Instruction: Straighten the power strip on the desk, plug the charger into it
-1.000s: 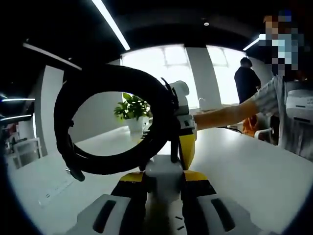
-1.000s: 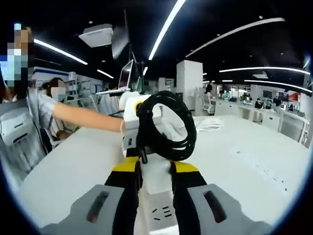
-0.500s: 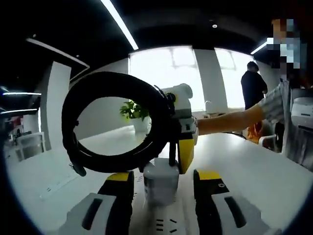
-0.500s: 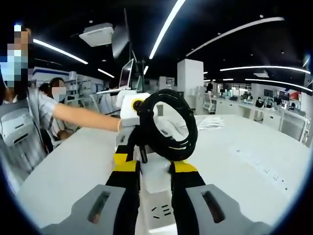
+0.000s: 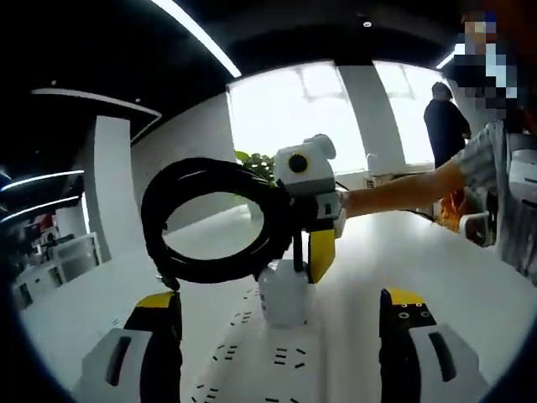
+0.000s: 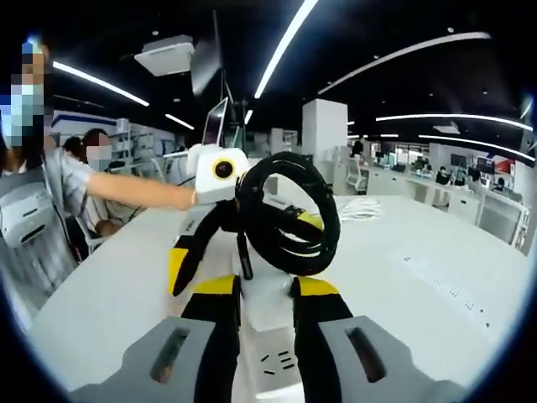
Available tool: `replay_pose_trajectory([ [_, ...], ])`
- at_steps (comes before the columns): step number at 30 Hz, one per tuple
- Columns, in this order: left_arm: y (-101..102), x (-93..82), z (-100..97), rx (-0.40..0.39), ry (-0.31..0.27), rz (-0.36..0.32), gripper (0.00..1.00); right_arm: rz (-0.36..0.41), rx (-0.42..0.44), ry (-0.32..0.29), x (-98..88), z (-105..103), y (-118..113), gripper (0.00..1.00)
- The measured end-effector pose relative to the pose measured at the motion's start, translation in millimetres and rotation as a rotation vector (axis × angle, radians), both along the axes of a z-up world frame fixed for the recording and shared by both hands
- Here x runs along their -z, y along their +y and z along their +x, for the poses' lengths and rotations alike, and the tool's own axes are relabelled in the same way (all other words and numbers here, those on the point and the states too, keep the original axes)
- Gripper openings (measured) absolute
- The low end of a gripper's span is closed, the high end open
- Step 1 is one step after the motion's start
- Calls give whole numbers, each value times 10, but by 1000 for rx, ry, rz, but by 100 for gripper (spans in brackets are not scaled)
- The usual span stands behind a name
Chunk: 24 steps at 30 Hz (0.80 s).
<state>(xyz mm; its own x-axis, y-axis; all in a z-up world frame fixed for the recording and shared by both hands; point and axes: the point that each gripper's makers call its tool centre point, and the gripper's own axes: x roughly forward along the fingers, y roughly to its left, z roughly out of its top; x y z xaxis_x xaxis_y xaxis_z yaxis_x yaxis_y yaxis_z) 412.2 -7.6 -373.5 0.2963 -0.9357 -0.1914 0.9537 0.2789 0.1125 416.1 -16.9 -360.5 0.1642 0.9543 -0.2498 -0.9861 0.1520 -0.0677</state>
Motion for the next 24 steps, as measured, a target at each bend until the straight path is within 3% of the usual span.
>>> replay_pose_trajectory([
  [4,116,-6,30,-28,-25,67,100,-7,4,-5,7,-10,6,22],
  [7,223,85,23,-10,-96,202,100,-14,9,-4,10,-11,7,22],
  [10,352,231,14,-13,-30,349,100,-22,11,-5,11,-5,6,22],
  [18,576,355,189,-50,42,565,100,-33,17,-5,14,-15,4,22],
  [24,631,493,199,-13,119,746,97,-41,19,-6,12,-18,5,22],
])
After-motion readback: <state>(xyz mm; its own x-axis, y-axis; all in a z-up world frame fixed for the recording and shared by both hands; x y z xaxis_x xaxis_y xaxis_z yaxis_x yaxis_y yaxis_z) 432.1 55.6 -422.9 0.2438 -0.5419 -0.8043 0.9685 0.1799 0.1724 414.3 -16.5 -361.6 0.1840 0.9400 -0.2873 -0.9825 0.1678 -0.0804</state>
